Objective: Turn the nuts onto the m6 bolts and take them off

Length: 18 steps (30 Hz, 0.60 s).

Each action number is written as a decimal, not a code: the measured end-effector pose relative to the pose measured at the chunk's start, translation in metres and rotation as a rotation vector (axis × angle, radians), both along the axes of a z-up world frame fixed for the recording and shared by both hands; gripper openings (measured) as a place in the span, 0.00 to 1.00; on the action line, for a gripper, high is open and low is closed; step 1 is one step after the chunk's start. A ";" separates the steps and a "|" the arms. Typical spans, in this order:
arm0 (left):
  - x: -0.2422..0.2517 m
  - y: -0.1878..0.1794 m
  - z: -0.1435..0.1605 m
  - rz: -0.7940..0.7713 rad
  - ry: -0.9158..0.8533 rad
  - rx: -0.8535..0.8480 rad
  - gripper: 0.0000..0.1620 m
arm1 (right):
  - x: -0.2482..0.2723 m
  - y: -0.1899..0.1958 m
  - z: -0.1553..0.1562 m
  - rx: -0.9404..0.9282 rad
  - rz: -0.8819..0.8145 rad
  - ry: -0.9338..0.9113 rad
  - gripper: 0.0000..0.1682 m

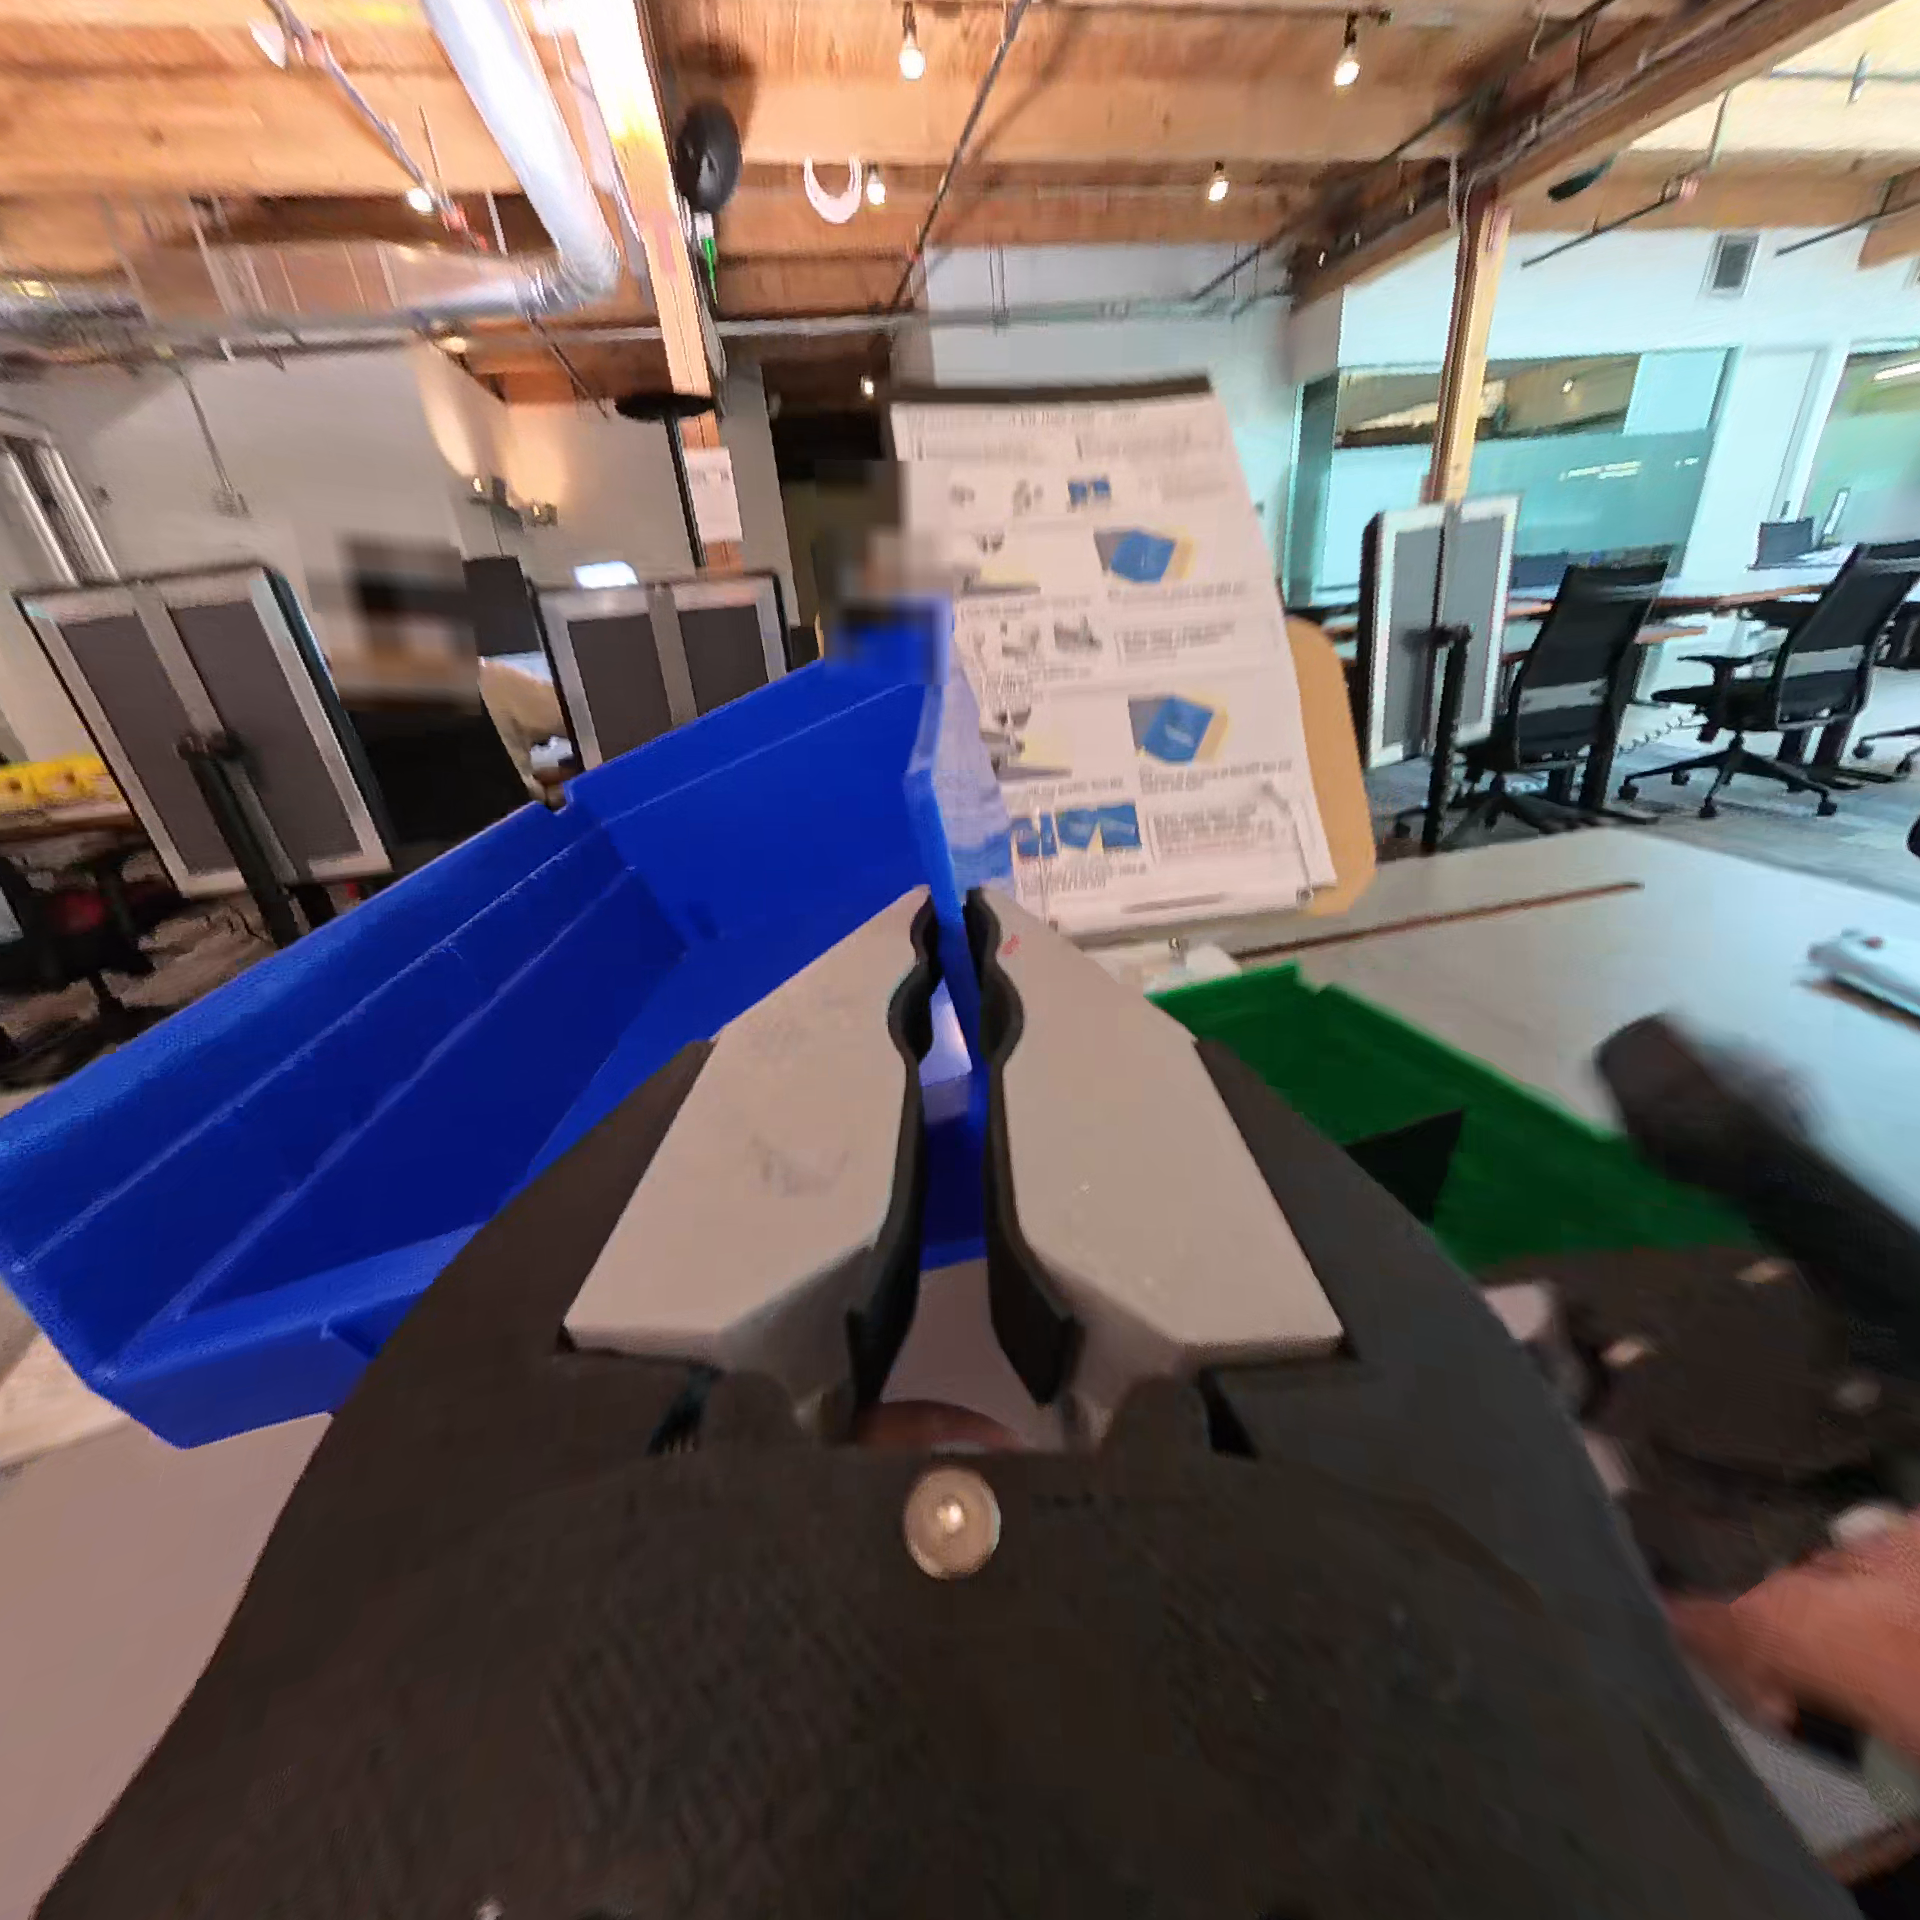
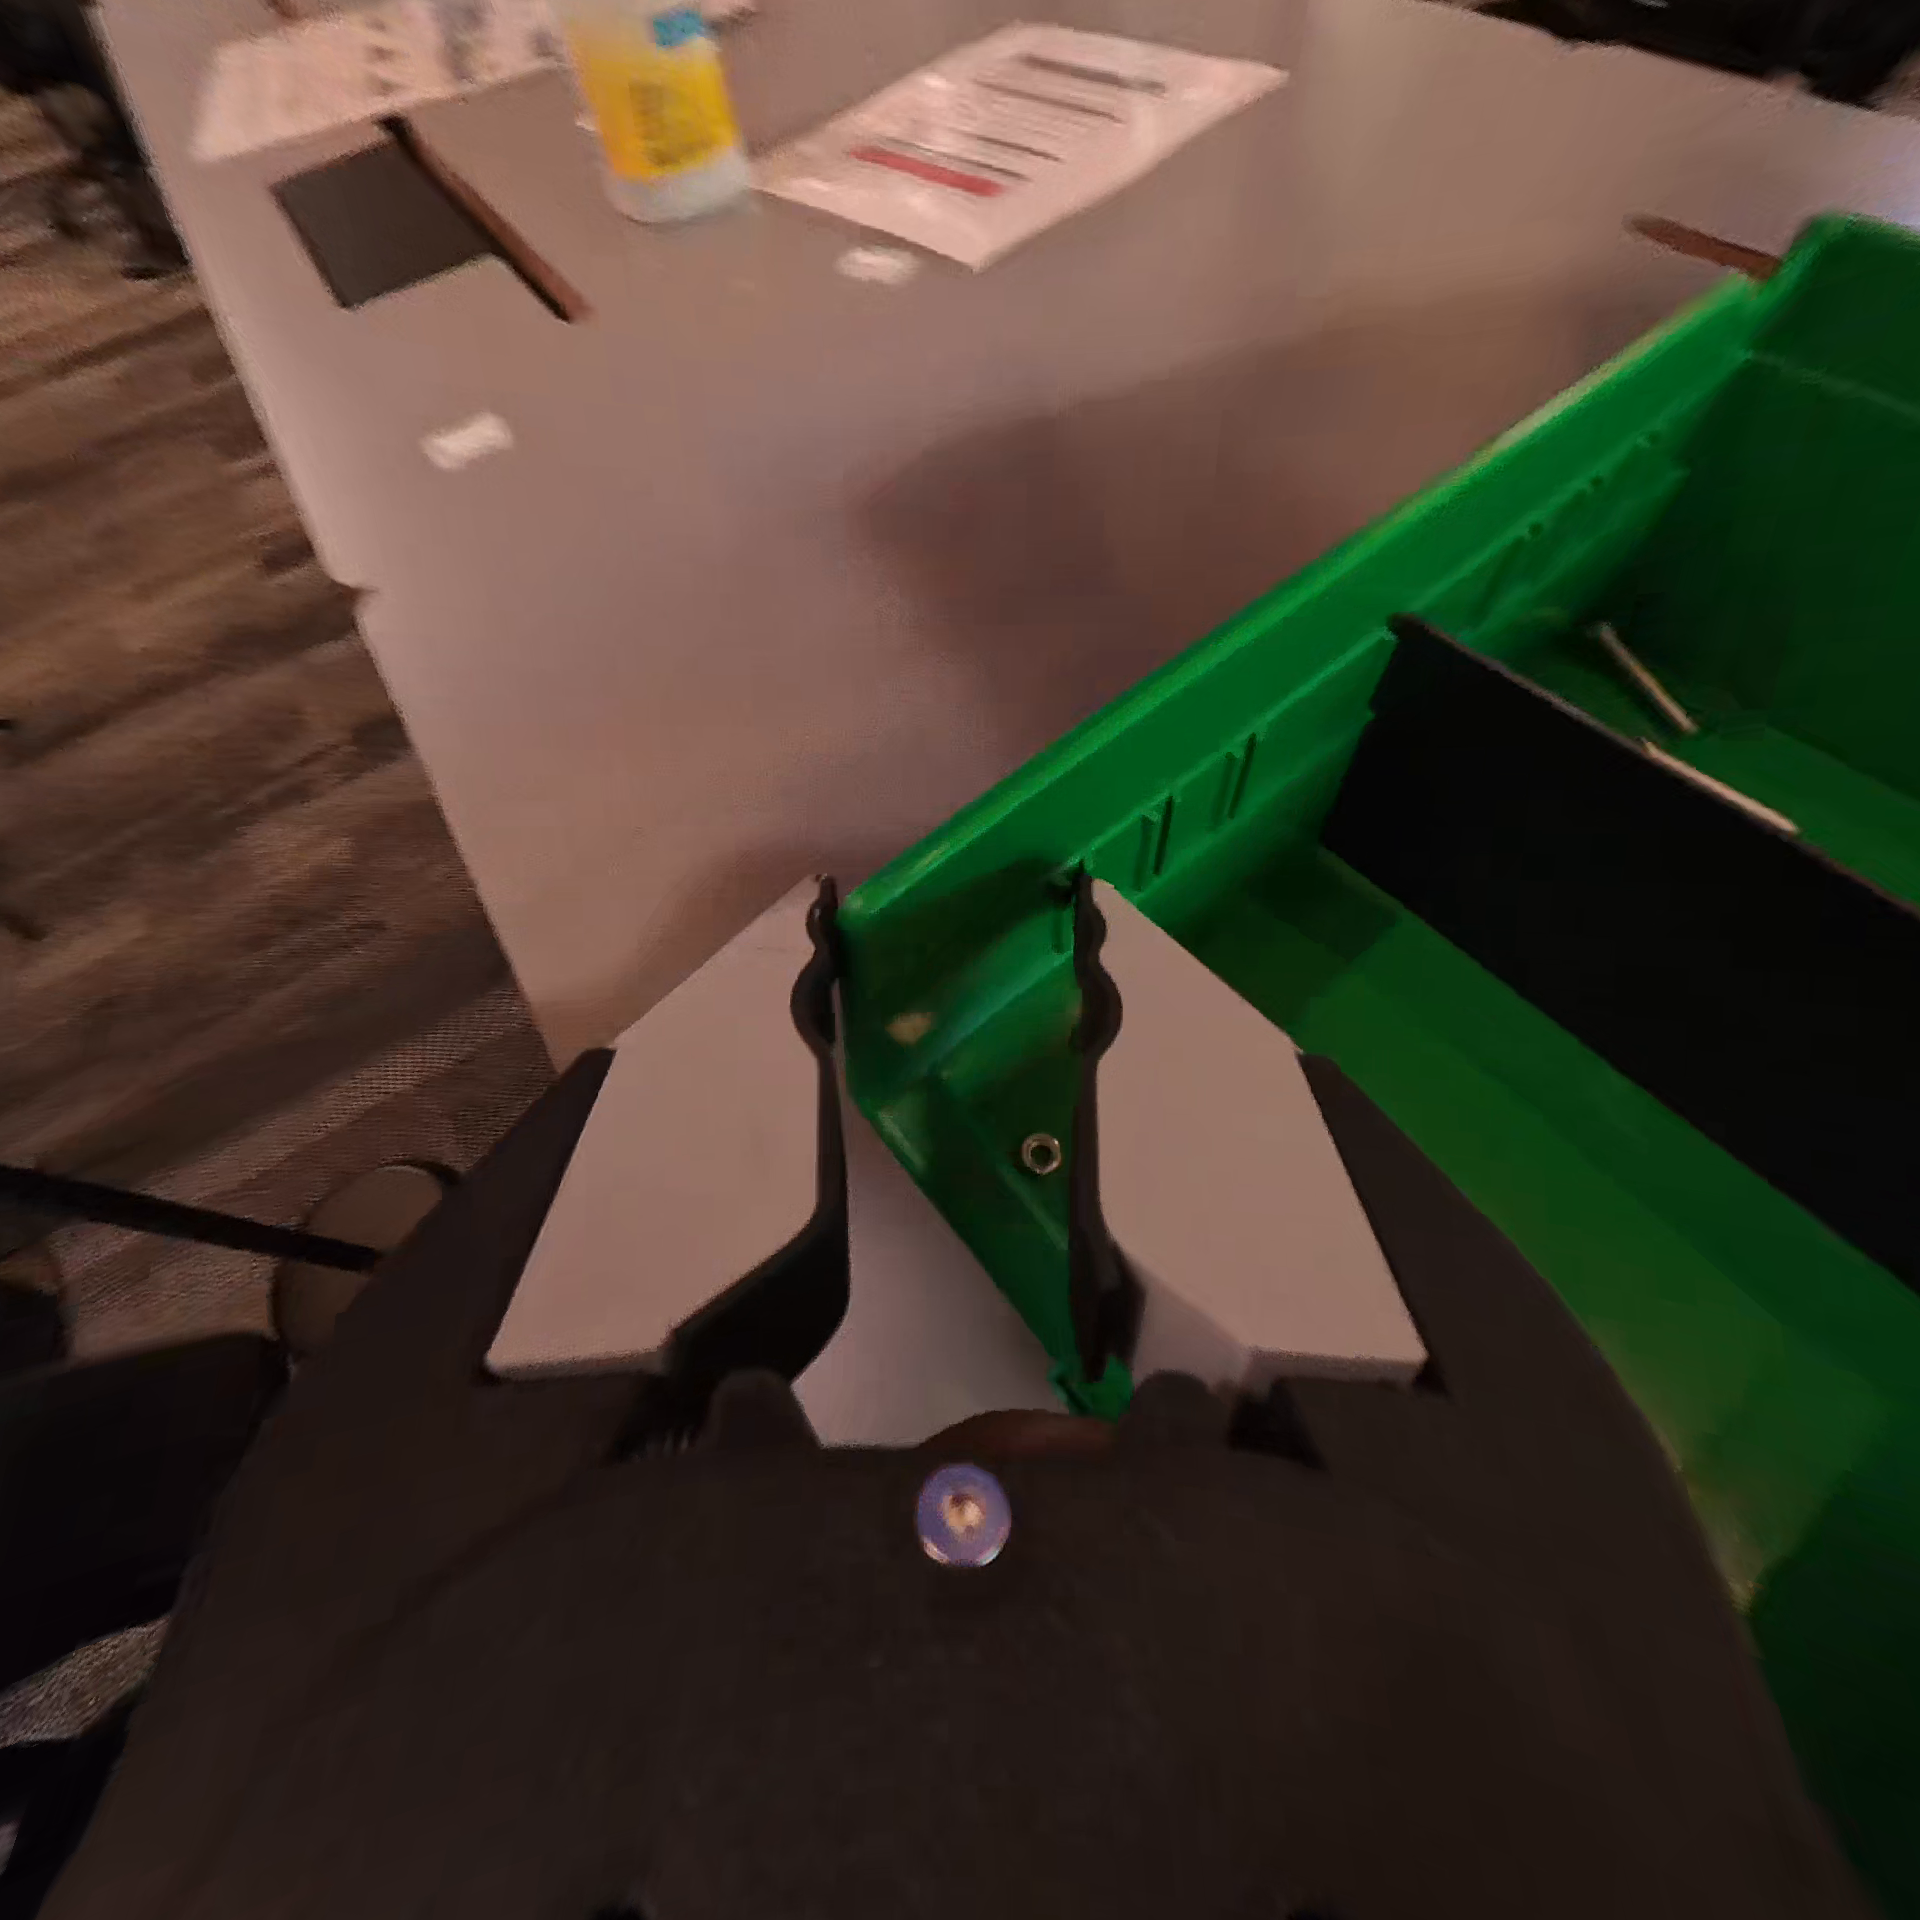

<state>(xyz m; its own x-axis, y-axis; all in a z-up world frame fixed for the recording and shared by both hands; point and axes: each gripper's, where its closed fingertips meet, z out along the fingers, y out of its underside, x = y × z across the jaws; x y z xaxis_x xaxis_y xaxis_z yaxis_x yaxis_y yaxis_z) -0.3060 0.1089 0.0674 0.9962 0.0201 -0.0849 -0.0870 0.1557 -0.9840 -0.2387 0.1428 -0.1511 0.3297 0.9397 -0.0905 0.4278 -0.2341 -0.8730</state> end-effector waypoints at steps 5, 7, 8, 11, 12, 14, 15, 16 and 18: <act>0.053 0.000 0.069 -0.089 0.121 0.080 0.00 | -0.010 -0.033 0.069 0.001 0.061 0.206 0.22; 0.094 0.007 0.074 -0.153 0.169 0.076 0.00 | 0.036 -0.035 0.096 0.029 0.057 0.297 0.23; 0.119 0.012 0.071 -0.194 0.182 0.076 0.00 | 0.066 -0.029 0.110 0.057 0.022 0.340 0.23; 0.205 0.029 0.045 -0.344 0.188 0.066 0.00 | 0.182 0.009 0.151 0.182 -0.160 0.457 0.21; 0.234 0.036 0.031 -0.386 0.196 0.052 0.00 | 0.227 0.028 0.162 0.235 -0.257 0.470 0.19; 0.291 0.051 -0.002 -0.474 0.223 0.001 0.01 | 0.309 0.061 0.171 0.282 -0.405 0.465 0.12; 0.318 0.058 -0.021 -0.518 0.234 -0.034 0.00 | 0.342 0.075 0.166 0.262 -0.446 0.440 0.11; 0.343 0.065 -0.039 -0.556 0.237 -0.068 0.01 | 0.370 0.086 0.154 0.222 -0.473 0.397 0.13; 0.381 0.079 -0.078 -0.610 0.252 -0.139 0.01 | 0.407 0.096 0.120 0.115 -0.456 0.292 0.14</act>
